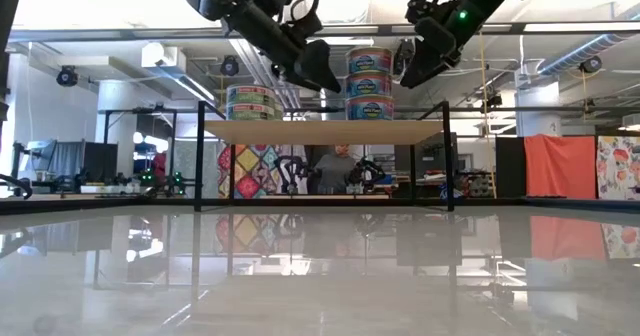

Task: Stack canned seafood by type on shelf
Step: Adjust the blue tuna can on the shelf

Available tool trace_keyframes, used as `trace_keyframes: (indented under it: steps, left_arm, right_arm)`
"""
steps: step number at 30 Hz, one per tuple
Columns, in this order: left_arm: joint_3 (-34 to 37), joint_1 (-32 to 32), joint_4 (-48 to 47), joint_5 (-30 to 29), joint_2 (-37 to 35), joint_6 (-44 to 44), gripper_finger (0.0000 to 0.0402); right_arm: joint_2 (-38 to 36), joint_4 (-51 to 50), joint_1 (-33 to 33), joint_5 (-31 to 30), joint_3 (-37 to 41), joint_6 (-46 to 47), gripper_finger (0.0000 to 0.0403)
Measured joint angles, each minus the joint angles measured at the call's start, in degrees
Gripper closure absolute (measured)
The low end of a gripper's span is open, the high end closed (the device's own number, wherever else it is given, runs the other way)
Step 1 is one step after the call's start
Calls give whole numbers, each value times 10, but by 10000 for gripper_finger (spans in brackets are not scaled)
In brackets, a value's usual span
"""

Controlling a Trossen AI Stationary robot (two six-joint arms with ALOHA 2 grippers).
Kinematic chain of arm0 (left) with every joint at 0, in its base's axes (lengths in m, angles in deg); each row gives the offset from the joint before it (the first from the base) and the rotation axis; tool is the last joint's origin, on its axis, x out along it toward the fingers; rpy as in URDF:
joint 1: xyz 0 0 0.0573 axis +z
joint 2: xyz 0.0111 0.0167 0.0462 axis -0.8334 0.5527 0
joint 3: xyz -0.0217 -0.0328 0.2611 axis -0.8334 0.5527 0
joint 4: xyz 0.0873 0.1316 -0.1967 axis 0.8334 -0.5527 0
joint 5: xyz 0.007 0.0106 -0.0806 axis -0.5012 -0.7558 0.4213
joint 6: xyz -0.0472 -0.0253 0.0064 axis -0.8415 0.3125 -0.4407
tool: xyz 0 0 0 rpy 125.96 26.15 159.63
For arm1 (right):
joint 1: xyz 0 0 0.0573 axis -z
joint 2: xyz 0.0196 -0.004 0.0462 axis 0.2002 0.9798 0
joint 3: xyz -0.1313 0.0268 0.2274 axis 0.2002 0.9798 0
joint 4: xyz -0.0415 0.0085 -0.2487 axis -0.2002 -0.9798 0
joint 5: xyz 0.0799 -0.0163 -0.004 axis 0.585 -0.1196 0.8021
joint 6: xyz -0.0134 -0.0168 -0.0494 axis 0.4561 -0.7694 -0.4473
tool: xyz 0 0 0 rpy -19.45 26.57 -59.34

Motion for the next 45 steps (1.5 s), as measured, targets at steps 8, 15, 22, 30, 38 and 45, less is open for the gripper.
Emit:
trace_keyframes:
  steps: [8, 15, 22, 30, 38, 45]
  left_arm:
    - [1, -3, 17, 1, 3, -11, 2]
    - [2, -14, 2, 1, 3, -14, 2]
    - [2, -21, 2, 1, 2, -15, 2]
    - [2, -22, -18, 1, 1, -15, 2]
    - [2, -22, -41, 1, -9, -17, 2]
    - [8, -22, -47, 1, 9, -31, 2]
  right_arm:
    - [0, 52, 0, 0, 0, -5, 144]
    - [8, 55, 0, 0, 0, -12, 133]
    - [15, 55, 1, -15, 0, -26, 143]
    - [10, 54, 2, -46, 0, -36, 152]
    - [7, 20, 2, -46, 0, -36, 137]
    - [7, -4, 2, -43, 11, -25, 132]
